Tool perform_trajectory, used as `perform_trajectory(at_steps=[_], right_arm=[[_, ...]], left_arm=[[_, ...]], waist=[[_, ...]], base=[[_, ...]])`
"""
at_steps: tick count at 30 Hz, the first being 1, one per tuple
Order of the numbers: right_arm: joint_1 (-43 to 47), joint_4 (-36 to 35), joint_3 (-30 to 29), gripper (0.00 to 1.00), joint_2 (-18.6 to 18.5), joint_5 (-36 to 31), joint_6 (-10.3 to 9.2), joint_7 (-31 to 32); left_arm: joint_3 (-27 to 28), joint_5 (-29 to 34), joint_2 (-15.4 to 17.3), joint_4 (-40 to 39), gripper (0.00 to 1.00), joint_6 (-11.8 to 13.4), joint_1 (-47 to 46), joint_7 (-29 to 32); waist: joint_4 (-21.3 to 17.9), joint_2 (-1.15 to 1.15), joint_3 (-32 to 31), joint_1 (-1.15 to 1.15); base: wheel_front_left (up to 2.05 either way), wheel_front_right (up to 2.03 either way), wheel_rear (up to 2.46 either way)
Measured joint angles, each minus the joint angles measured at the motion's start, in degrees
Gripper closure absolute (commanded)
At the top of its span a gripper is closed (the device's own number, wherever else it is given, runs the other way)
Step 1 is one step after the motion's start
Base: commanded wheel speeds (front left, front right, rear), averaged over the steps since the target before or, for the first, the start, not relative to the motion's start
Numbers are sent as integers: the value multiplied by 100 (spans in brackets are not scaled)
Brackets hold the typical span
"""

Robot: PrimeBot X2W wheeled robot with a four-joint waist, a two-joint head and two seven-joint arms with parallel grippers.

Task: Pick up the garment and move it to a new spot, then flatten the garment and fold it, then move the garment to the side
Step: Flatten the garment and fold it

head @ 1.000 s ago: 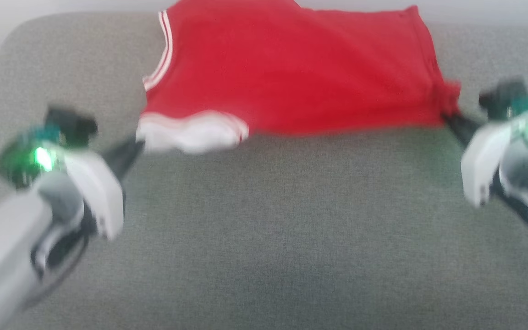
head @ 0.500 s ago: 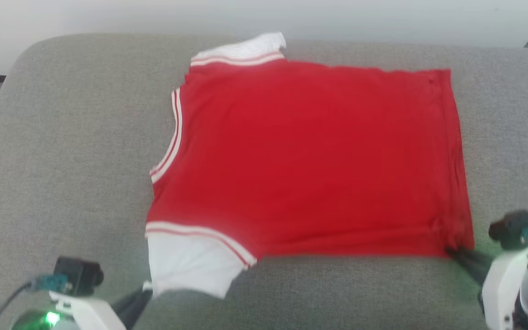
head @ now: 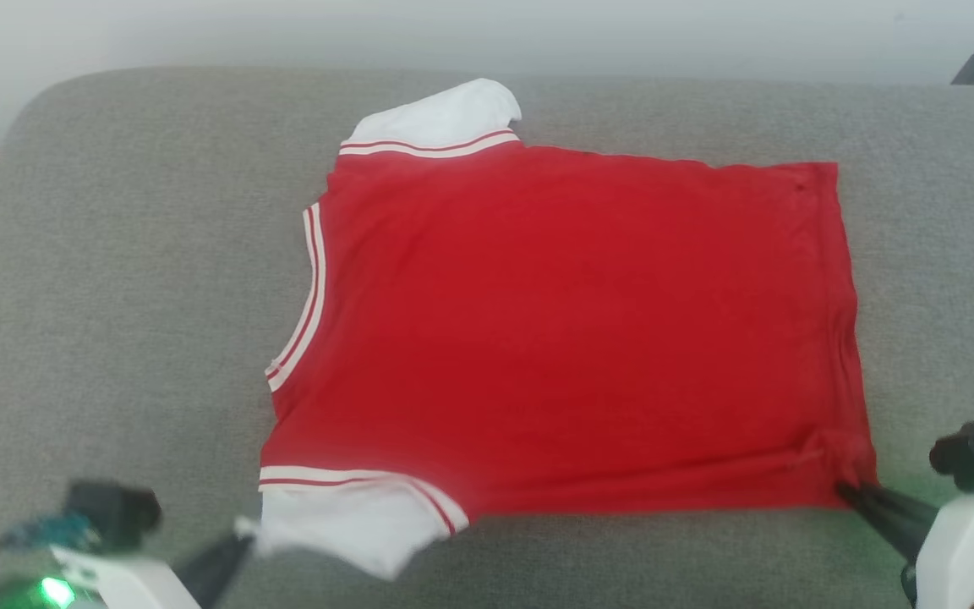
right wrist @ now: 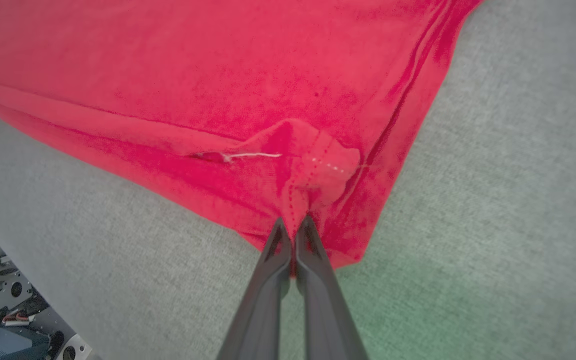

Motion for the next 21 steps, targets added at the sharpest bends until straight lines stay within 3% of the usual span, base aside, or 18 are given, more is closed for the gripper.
perform_trajectory(at_steps=[4, 9, 17, 18, 21], right_arm=[[-239, -31, -318, 100, 240, -227, 0, 110], [-786, 36, -675, 100, 676, -610, 1, 347], [-1790, 532, -535, 100, 1155, -1156, 1, 716], [-1790, 532, -535, 100, 1155, -1156, 1, 716], [-2132, 853, -432, 100, 1319, -1258, 2, 725]], left_arm=[[245, 397, 314, -82, 100, -44, -600, 144], [394, 943, 401, 253, 100, -559, -1552, 548], [370, 1215, -445, 1911, 100, -1749, -2958, 1171], [370, 1215, -445, 1911, 100, -1749, -2958, 1171], [261, 1280, -821, 2660, 100, -2134, -3348, 1359]], waist=[[-97, 0, 32, 0], [-232, 0, 136, 0], [-451, 0, 440, 0], [-451, 0, 440, 0], [-528, 0, 575, 0]], base=[[0, 0, 0], [0, 0, 0], [0, 0, 0], [0, 0, 0], [0, 0, 0]])
